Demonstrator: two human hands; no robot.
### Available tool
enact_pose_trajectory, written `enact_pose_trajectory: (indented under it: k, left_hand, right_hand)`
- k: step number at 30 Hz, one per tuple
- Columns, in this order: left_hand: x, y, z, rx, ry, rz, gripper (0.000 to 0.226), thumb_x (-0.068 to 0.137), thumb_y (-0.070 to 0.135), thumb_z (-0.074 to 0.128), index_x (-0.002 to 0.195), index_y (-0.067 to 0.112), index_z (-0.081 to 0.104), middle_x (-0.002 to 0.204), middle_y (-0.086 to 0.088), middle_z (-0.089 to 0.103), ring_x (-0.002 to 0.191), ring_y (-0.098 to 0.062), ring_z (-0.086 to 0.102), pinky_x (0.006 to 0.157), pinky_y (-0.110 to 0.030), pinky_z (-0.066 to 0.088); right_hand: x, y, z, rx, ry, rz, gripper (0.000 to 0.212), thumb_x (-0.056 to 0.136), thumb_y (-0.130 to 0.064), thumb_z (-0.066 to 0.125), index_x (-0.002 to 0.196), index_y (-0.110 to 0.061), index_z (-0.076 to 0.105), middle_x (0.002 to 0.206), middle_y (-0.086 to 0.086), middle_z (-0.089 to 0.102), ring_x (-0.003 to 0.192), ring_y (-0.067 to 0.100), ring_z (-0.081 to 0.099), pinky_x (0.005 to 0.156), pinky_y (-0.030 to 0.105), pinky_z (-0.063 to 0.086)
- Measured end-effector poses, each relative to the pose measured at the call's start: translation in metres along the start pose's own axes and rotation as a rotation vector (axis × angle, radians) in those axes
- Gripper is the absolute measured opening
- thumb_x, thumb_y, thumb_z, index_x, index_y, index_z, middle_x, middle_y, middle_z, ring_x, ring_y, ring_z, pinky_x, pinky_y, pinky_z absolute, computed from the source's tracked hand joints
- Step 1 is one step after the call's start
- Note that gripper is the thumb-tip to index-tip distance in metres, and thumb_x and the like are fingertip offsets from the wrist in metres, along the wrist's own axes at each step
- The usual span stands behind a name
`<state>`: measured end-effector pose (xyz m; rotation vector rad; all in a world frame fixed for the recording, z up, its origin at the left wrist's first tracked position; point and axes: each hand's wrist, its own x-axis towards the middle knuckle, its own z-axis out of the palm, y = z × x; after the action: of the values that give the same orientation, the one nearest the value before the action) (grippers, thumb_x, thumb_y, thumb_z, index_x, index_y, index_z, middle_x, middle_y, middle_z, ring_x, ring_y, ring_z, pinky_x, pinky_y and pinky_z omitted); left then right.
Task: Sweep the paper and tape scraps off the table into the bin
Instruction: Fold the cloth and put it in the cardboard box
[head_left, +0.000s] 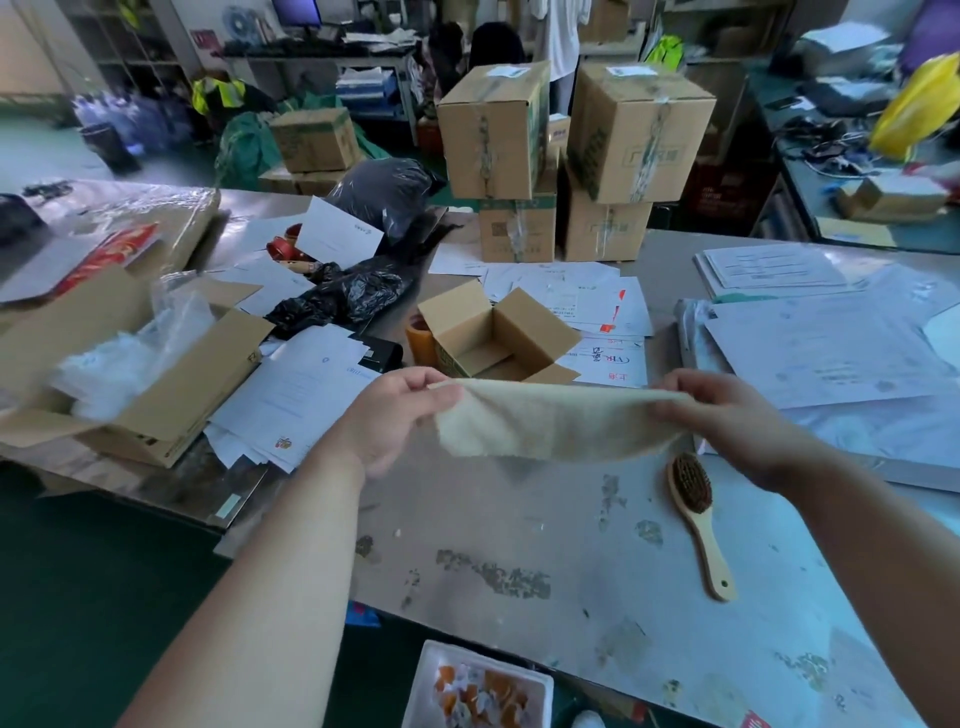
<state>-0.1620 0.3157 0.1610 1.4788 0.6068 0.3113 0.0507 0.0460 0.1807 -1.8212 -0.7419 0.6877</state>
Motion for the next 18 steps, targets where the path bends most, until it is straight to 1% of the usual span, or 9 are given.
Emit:
enact_pose_trajectory:
  k: [2,3,5,7,9,11,14,16,18]
  left_hand:
    - [-0.007,0.006,0.003,-0.472,-0.167,-0.068,0.028,0.092,0.033,0.064,0.094,0.011,0.083,0.100,-0.011,0.078,0.093,-0.023,0.074,0.084,-0.038,0.058]
    - [-0.010,0.004,0.010,-0.603,-0.217,-0.115,0.046,0.093,0.046,0.057,0.102,0.009,0.083,0.109,-0.015,0.077,0.101,-0.027,0.075,0.084,-0.039,0.061]
    - [-0.016,-0.013,0.031,-0.691,-0.219,-0.240,0.080,0.084,0.071,0.046,0.113,0.005,0.081,0.121,-0.019,0.074,0.110,-0.032,0.073,0.086,-0.042,0.061]
    - [-0.022,-0.039,0.045,-0.730,-0.220,-0.357,0.092,0.078,0.079,0.052,0.125,0.003,0.075,0.134,-0.022,0.068,0.120,-0.036,0.068,0.098,-0.046,0.056]
    - [-0.029,-0.067,0.048,-0.775,-0.267,-0.407,0.086,0.078,0.066,0.071,0.133,0.000,0.069,0.139,-0.025,0.064,0.124,-0.038,0.065,0.102,-0.047,0.053]
    - [-0.034,-0.082,0.047,-0.748,-0.292,-0.431,0.063,0.083,0.040,0.079,0.130,-0.001,0.071,0.132,-0.023,0.069,0.119,-0.036,0.069,0.097,-0.046,0.057]
    - [-0.033,-0.094,0.042,-0.653,-0.198,-0.525,0.036,0.092,0.018,0.062,0.119,-0.002,0.075,0.115,-0.020,0.076,0.102,-0.032,0.076,0.085,-0.042,0.063]
    - [-0.026,-0.094,0.039,-0.560,-0.085,-0.596,0.032,0.100,0.016,0.051,0.118,-0.002,0.071,0.106,-0.018,0.078,0.092,-0.030,0.078,0.078,-0.040,0.064]
    - [-0.021,-0.088,0.039,-0.492,-0.011,-0.619,0.035,0.108,0.019,0.044,0.117,-0.001,0.070,0.104,-0.017,0.079,0.088,-0.028,0.079,0.079,-0.040,0.060]
  right_hand:
    - [-0.003,-0.014,0.005,0.443,-0.027,0.049,0.016,0.080,-0.025,0.067,0.083,-0.009,0.067,0.073,0.002,0.064,0.068,0.018,0.059,0.063,0.031,0.043]
    - [-0.003,-0.017,0.010,0.530,-0.012,0.104,0.019,0.083,-0.027,0.067,0.089,-0.009,0.071,0.077,0.005,0.068,0.070,0.020,0.064,0.064,0.031,0.046]
    - [-0.001,-0.014,0.023,0.589,0.005,0.270,0.024,0.093,-0.032,0.063,0.094,-0.010,0.073,0.071,0.006,0.071,0.058,0.020,0.067,0.054,0.026,0.050]
    - [-0.001,-0.005,0.035,0.666,-0.026,0.435,0.025,0.096,-0.031,0.062,0.097,-0.009,0.072,0.064,0.006,0.069,0.049,0.019,0.065,0.044,0.023,0.050]
    - [-0.001,0.018,0.041,0.674,0.009,0.563,0.024,0.094,-0.031,0.067,0.105,-0.010,0.071,0.070,0.007,0.071,0.052,0.021,0.067,0.048,0.026,0.054]
    - [-0.005,0.043,0.040,0.634,0.050,0.646,0.026,0.093,-0.030,0.069,0.109,-0.010,0.072,0.078,0.009,0.074,0.055,0.023,0.070,0.050,0.031,0.057]
    - [-0.012,0.063,0.037,0.590,0.071,0.689,0.029,0.095,-0.027,0.069,0.114,-0.005,0.073,0.088,0.010,0.078,0.063,0.024,0.074,0.052,0.037,0.061]
    - [-0.014,0.065,0.036,0.595,0.092,0.679,0.021,0.096,-0.024,0.068,0.106,-0.006,0.073,0.081,0.007,0.078,0.061,0.020,0.074,0.049,0.033,0.059]
    - [-0.013,0.065,0.039,0.586,0.127,0.653,0.021,0.096,-0.024,0.067,0.107,-0.006,0.072,0.082,0.006,0.078,0.066,0.020,0.074,0.052,0.032,0.058]
